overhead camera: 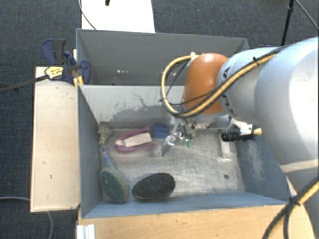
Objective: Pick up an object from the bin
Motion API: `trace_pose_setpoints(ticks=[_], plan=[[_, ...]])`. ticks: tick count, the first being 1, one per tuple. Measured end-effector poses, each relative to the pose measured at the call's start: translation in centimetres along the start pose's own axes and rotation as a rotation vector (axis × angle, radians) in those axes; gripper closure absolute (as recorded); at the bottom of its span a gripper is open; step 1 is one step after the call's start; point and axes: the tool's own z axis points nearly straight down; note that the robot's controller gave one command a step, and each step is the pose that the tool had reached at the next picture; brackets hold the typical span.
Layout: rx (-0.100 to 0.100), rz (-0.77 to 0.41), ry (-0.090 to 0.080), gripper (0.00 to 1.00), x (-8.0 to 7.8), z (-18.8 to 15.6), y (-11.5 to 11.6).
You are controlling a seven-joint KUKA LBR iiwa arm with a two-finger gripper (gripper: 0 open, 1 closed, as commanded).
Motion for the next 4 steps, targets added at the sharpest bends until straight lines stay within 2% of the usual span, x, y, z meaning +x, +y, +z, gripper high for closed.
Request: trace_pose_setpoints(ticks=[1, 2, 3, 4], plan=[[-0.001, 0.109, -0.014, 0.0, 2.9, 1.0, 7.7], [0.004, -0.008, -0.003, 0.0, 3.6, 1.7, 9.1], [0.004, -0.016, -0.006, 1.0, 3.6, 1.7, 9.3], [-0.003, -0.088, -0.009, 1.0, 5.5, -11.7, 11.5]])
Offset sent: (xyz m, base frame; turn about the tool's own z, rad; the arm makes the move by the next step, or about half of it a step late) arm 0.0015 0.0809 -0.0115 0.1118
